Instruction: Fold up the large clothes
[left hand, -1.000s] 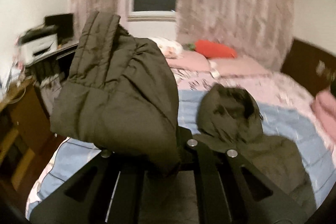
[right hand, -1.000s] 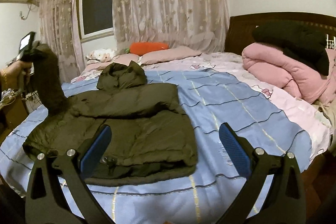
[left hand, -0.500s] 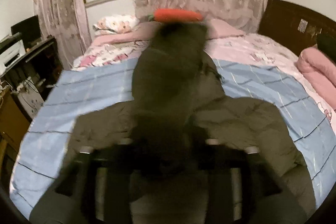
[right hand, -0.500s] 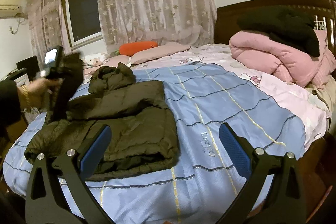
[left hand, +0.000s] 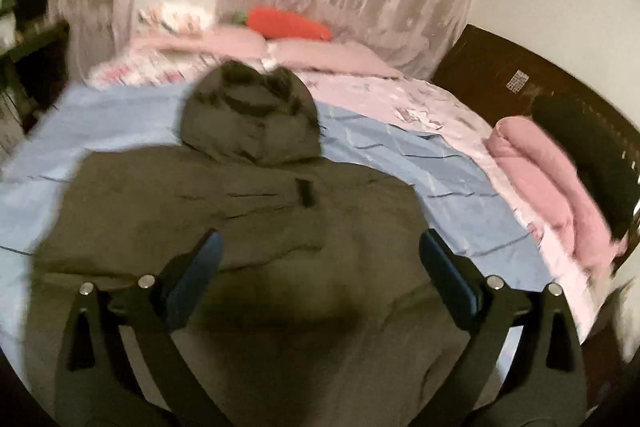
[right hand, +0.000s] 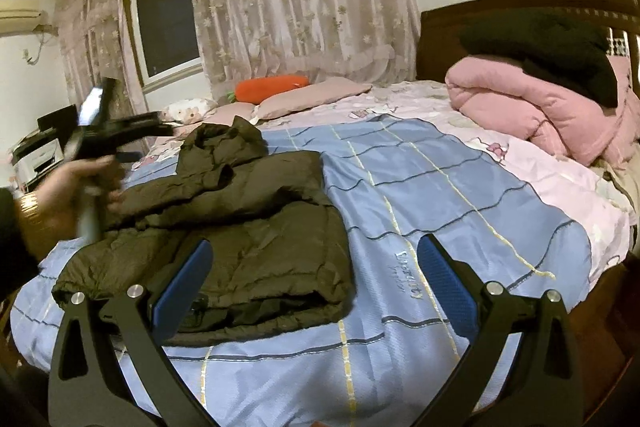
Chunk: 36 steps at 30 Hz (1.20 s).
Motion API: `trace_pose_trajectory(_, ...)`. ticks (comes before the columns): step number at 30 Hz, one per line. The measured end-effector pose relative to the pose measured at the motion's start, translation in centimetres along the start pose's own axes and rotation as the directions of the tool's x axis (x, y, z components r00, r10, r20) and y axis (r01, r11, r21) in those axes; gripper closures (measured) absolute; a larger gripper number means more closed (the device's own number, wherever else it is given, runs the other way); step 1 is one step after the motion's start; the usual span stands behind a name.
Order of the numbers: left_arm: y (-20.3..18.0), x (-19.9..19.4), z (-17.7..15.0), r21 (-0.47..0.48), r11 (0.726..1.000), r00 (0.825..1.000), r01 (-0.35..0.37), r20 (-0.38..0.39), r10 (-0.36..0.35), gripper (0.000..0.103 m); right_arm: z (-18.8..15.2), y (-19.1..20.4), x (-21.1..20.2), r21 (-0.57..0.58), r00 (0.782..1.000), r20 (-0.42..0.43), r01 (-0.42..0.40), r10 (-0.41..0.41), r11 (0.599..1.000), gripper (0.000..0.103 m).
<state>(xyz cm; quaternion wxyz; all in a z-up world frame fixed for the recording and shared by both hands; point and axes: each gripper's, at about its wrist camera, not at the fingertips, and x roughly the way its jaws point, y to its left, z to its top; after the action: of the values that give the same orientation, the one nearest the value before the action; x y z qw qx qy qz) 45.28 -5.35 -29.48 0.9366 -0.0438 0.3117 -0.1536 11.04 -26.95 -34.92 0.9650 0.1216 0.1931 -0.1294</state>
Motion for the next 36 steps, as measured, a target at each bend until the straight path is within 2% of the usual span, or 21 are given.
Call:
trace_pose_trajectory(3, 1.8, -6.5, -2.5, 0.083, 0.989, 0.990, -0.125, 0.075, 0.119, 0.002, -0.1, 0.8, -0.1, -0.011, 1.000, 0.003, -0.009, 0.009, 1.000, 0.001)
trace_pose_trajectory(4, 2.6, -9.7, -4.2, 0.120, 0.976, 0.980, -0.182, 0.098, 0.171, 0.002, -0.1, 1.1, -0.3, -0.015, 1.000, 0.008, -0.013, 0.013, 1.000, 0.001)
trace_pose_trajectory(8, 5.6, -17.3, -8.7, 0.130, 0.955, 0.959, -0.267, 0.134, 0.250, 0.002, -0.3, 2.3, -0.9, -0.039, 0.999, 0.026, -0.028, 0.029, 0.999, 0.001)
trace_pose_trajectory(10, 7.6, -20.2, -11.0, 0.110, 0.943, 0.941, -0.314, 0.168, 0.294, 0.002, -0.4, 2.9, -1.1, -0.052, 0.999, 0.031, -0.039, 0.041, 0.998, 0.001)
trace_pose_trajectory(14, 11.7, -22.3, -14.6, 0.027, 0.922, 0.911, -0.387, 0.164, 0.378, 0.002, -0.9, 4.6, -1.6, -0.090, 0.997, 0.044, -0.056, 0.060, 0.994, 0.001)
trace_pose_trajectory(17, 13.8, -22.7, -16.8, 0.017, 0.894, 0.882, -0.447, 0.174, 0.438, 0.002, -1.2, 6.0, -1.9, -0.122, 0.996, 0.052, -0.071, 0.078, 0.990, 0.001)
trace_pose_trajectory(20, 14.4, -23.4, -18.2, 0.026, 0.882, 0.864, -0.471, 0.217, 0.455, 0.002, -1.6, 7.1, -2.6, -0.143, 0.993, 0.069, -0.086, 0.097, 0.986, 0.001)
trace_pose_trajectory(24, 15.0, -23.7, -19.6, 0.007, 0.901, 0.875, -0.434, 0.240, 0.420, 0.002, -2.0, 7.8, -2.8, -0.169, 0.993, 0.076, -0.073, 0.087, 0.983, 0.001)
trace_pose_trajectory(28, 16.1, -22.7, -20.6, -0.050, 0.920, 0.906, -0.389, 0.161, 0.392, 0.002, -2.4, 8.3, -2.5, -0.191, 0.995, 0.064, -0.063, 0.076, 0.980, 0.001)
trace_pose_trajectory(36, 16.2, -22.1, -20.8, -0.052, 0.915, 0.903, -0.400, 0.145, 0.404, 0.002, -2.8, 8.8, -2.0, -0.205, 0.998, 0.054, -0.032, 0.044, 0.978, 0.001)
